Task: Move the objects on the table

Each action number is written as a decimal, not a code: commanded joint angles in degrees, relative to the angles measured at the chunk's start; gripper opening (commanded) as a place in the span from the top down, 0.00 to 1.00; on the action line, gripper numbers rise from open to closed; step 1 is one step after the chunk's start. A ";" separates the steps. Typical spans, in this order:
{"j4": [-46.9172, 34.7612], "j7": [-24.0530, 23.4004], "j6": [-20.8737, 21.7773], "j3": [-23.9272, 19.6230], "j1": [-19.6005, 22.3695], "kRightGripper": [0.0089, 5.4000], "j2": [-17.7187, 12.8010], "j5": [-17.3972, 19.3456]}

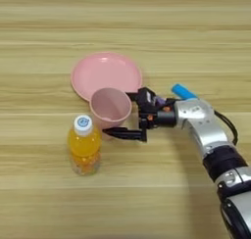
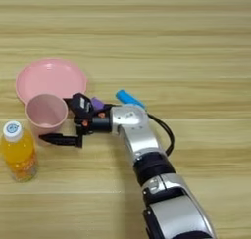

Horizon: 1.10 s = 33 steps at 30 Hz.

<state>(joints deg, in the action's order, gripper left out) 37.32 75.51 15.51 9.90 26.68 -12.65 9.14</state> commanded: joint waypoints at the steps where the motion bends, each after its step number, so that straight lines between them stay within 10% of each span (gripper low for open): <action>1: 0.65 -2.19 1.13 0.27 3.77 0.20 0.46 -0.93; 11: 3.27 -2.85 2.84 0.71 4.19 0.01 1.13 -2.28; 33: 0.73 2.21 6.71 -4.01 3.39 0.01 -4.78 1.47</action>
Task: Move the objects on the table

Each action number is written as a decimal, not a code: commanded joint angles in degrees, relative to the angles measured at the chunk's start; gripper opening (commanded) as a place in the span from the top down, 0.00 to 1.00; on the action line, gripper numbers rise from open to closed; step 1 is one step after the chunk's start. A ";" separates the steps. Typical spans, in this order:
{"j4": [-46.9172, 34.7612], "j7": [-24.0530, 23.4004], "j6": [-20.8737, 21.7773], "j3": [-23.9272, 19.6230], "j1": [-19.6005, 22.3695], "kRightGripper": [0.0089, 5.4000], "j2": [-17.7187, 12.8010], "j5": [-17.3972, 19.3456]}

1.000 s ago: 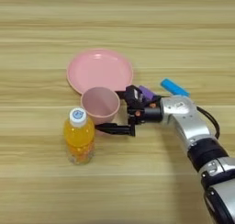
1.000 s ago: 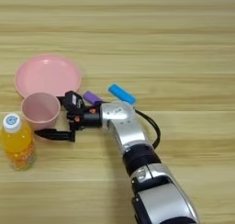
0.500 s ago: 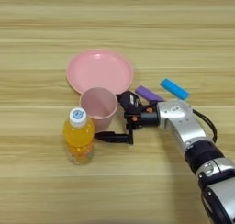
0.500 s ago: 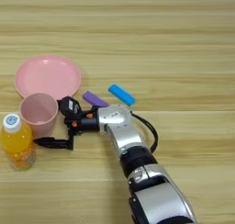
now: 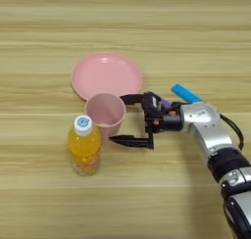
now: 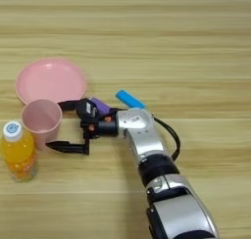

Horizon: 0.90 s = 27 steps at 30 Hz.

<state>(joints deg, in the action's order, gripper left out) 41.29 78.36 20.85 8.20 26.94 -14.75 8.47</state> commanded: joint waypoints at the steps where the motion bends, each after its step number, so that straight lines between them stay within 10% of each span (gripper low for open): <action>1: -3.11 -0.47 1.62 -2.79 3.10 0.01 -3.38 2.30; 16: 7.17 -3.07 5.33 -9.32 7.08 0.01 -11.18 2.20; 27: 14.84 -12.86 4.83 -11.12 12.42 0.01 -9.25 0.12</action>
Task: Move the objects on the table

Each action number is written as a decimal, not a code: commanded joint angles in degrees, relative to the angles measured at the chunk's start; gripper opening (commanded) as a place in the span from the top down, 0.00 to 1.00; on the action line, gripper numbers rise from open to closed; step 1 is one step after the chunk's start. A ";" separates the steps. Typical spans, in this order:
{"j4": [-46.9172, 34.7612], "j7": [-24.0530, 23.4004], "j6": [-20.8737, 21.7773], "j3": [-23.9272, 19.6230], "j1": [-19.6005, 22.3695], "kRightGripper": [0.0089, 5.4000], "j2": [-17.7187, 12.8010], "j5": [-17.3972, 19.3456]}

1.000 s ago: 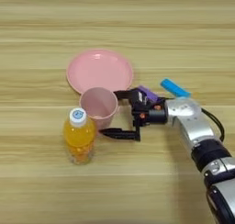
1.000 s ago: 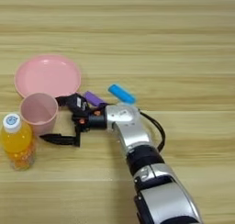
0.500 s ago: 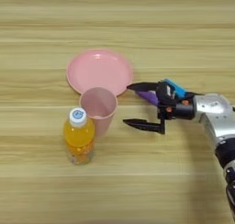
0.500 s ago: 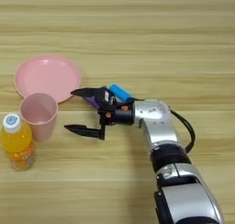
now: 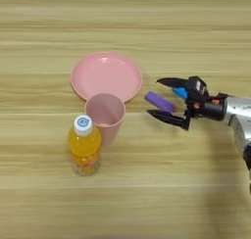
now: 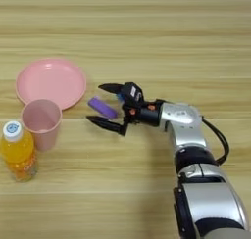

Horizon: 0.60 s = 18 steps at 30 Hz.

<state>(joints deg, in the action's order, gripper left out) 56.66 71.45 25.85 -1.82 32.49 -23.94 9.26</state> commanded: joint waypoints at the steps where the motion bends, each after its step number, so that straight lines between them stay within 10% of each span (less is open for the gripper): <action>1: -0.02 -7.24 -0.29 -1.15 7.45 0.01 0.44 -0.89; 18: 7.16 -26.07 -6.84 -1.07 16.26 0.01 7.34 -5.29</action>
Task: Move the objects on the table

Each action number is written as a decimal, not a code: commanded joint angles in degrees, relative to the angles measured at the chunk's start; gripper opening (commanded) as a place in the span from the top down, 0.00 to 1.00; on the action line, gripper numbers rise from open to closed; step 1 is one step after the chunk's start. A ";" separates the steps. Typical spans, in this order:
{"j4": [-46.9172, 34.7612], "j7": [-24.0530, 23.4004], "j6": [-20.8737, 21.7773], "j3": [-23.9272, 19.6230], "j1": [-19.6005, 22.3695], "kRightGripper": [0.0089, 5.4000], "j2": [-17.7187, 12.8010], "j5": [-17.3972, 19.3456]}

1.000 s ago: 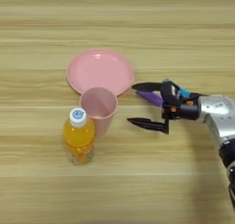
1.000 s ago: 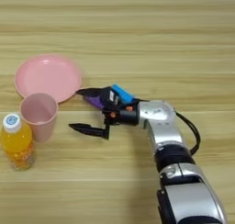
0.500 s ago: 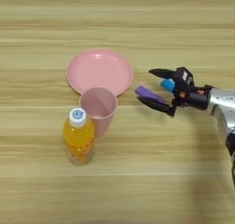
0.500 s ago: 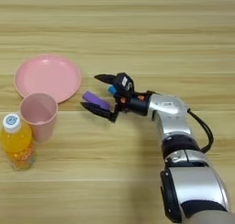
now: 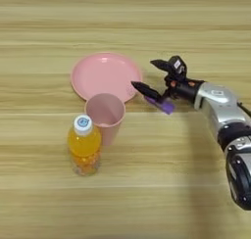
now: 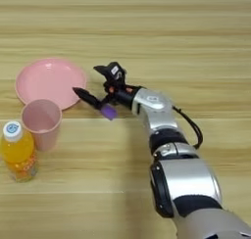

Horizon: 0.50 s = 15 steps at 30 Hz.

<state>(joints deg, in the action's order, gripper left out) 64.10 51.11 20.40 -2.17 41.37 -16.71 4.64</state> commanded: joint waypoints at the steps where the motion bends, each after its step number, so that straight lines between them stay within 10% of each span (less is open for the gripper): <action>1: 0.20 -6.80 -1.65 -0.62 7.74 0.01 0.52 -0.97; 15: 2.99 -21.26 -6.28 -0.36 11.07 0.01 6.56 -4.25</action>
<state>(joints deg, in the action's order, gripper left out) 69.52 33.57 14.21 -2.03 46.19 -9.72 0.74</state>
